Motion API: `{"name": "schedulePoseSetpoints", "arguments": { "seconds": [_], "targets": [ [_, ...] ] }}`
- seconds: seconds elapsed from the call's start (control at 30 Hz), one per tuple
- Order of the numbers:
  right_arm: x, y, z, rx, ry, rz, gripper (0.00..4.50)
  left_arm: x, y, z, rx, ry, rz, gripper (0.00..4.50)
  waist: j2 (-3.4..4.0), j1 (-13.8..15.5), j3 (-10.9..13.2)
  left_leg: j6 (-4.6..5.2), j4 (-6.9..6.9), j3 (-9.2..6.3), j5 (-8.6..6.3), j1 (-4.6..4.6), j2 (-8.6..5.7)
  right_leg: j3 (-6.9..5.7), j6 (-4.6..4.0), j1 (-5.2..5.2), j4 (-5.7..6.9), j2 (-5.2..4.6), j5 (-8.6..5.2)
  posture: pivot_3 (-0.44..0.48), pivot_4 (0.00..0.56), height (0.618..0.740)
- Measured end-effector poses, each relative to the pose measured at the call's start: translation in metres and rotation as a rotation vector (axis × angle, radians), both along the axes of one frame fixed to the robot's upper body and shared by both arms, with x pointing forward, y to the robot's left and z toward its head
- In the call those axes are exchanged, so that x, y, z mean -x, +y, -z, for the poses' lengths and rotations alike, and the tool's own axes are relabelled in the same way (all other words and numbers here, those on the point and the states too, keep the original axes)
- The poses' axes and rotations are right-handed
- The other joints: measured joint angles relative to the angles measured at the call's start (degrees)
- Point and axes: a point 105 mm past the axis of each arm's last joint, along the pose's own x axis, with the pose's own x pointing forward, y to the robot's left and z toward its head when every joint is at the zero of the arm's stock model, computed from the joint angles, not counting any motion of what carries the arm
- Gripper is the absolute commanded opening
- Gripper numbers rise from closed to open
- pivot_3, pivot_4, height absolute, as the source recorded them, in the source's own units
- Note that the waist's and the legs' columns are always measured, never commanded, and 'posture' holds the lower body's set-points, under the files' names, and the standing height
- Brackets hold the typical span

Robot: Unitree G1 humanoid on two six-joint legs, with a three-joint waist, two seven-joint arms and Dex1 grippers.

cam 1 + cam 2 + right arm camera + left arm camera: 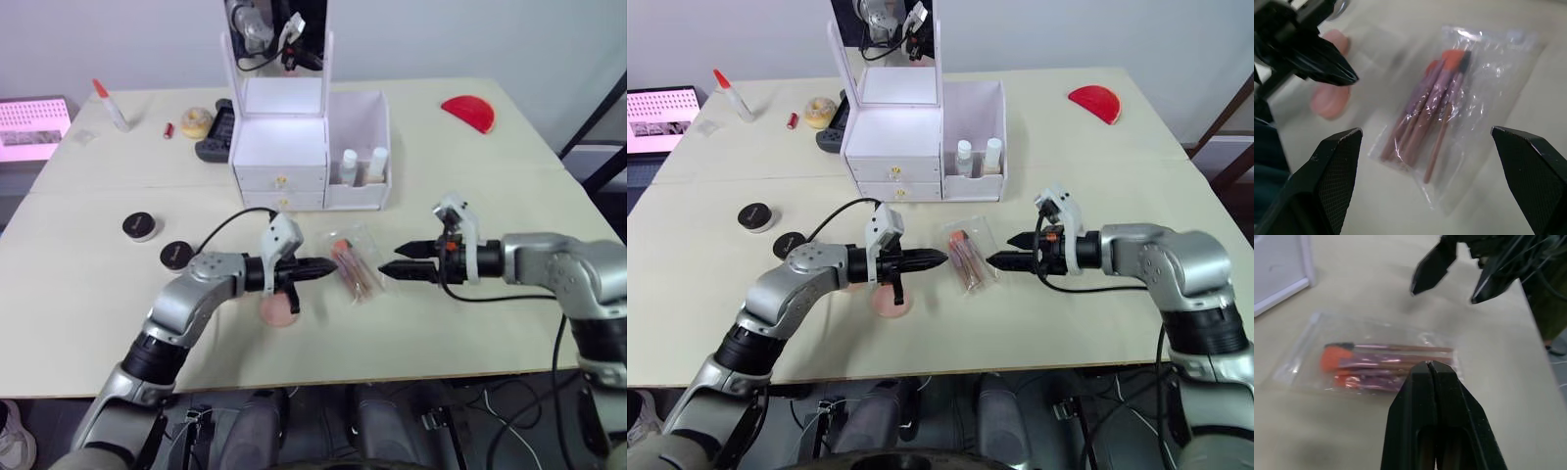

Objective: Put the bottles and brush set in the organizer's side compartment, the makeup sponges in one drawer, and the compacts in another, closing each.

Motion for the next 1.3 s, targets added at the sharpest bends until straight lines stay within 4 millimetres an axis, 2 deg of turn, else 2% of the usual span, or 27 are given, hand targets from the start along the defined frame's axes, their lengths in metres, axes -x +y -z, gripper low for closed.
{"name": "schedulePoseSetpoints", "arguments": {
  "seconds": [0.17,0.37,0.67,0.77,1.0,1.3],
  "targets": [
    [-0.016,0.008,0.0,-0.042,0.128,0.045,4.5,-0.009,-0.011,0.013,-0.049,-0.018,-0.021,0.07,0.0,0.02,0.0,0.0,0.03,-0.01,0.0,-0.02,-0.02,-0.01,0.2,-0.01,0.03,0.01,0.1,0.0,0.15,0.737],
    [-0.021,0.013,0.022,-0.008,0.227,0.058,4.5,-0.012,-0.013,0.035,-0.155,-0.028,-0.019,0.07,0.0,-0.05,0.0,0.0,0.06,0.0,0.0,-0.02,-0.04,0.0,0.27,-0.02,0.07,0.01,0.14,0.0,0.15,0.737],
    [-0.019,0.047,0.025,-0.056,0.285,-0.034,4.5,-0.015,-0.022,0.037,-0.161,-0.049,0.006,0.07,0.01,-0.17,-0.01,0.0,0.18,-0.05,0.0,-0.02,-0.02,-0.01,0.32,-0.02,0.18,0.06,0.17,0.0,0.15,0.737],
    [-0.022,0.045,0.026,-0.052,0.301,-0.022,3.63,-0.016,-0.022,0.038,-0.173,-0.059,0.016,0.0,0.01,-0.17,-0.01,0.0,0.2,-0.05,0.0,-0.02,-0.03,0.0,0.35,-0.02,0.18,0.07,0.19,0.0,0.15,0.737],
    [-0.029,0.04,0.034,-0.034,0.323,0.011,0.07,-0.019,-0.021,0.036,-0.188,-0.078,0.03,0.0,0.01,-0.19,-0.01,0.0,0.2,-0.06,0.0,-0.05,-0.04,0.0,0.39,-0.04,0.18,0.07,0.21,0.0,0.15,0.737],
    [-0.031,0.039,0.032,-0.042,0.319,0.01,0.02,-0.02,-0.02,0.034,-0.189,-0.086,0.033,0.0,0.01,-0.15,-0.01,0.0,0.2,-0.07,0.0,-0.05,-0.04,0.0,0.4,-0.04,0.18,0.07,0.22,0.0,0.15,0.737]
  ]
}}
